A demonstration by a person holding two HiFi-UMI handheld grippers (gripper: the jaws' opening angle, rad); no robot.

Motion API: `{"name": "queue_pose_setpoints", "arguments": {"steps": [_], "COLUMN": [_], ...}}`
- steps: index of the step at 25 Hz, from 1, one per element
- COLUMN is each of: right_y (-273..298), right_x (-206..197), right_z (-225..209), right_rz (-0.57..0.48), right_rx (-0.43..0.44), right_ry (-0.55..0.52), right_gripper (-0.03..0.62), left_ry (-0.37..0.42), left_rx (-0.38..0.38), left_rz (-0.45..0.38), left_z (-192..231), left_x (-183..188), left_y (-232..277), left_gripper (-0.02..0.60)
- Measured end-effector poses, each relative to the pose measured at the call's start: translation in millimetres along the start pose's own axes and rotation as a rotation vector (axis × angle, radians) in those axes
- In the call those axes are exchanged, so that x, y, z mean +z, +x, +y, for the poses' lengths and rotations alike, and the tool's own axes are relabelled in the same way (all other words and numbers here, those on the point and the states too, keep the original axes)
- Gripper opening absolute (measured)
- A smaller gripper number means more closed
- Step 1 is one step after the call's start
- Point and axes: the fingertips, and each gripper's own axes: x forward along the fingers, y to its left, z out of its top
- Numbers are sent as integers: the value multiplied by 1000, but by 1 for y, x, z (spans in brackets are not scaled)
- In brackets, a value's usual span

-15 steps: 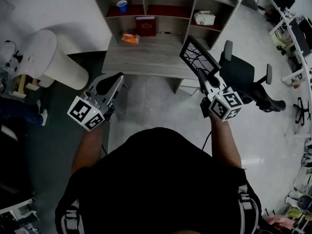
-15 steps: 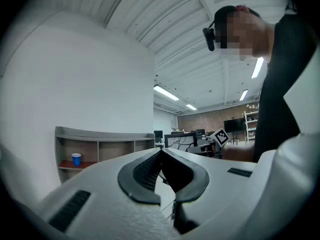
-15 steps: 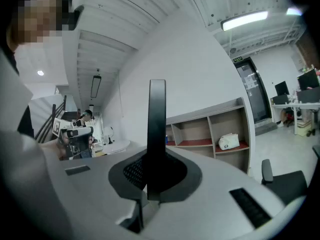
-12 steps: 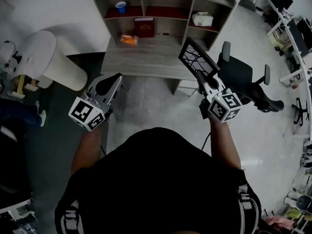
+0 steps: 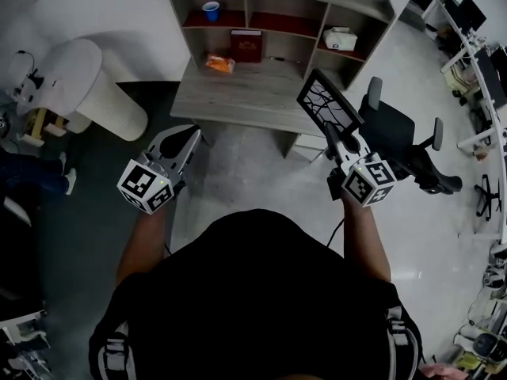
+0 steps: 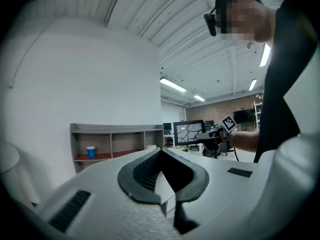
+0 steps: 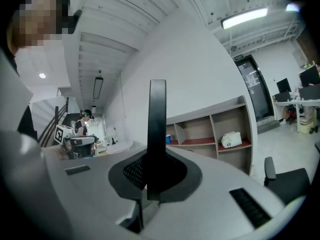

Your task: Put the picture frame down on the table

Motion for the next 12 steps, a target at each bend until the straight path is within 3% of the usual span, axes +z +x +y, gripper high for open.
{"name": "queue_pose_setpoints", "arguments": {"steps": [12], "right_y": [-22], "right_x": [5], "right_z": [-19], "right_rz": [-16], "right_rx": [-10], "right_ry": [25], "right_gripper": [17], "left_ry": [49], "left_rx": [-27], "left_rz": [17], "left_z": [-27], "left_x": [0], "left_y": [14], "left_gripper": [15]}}
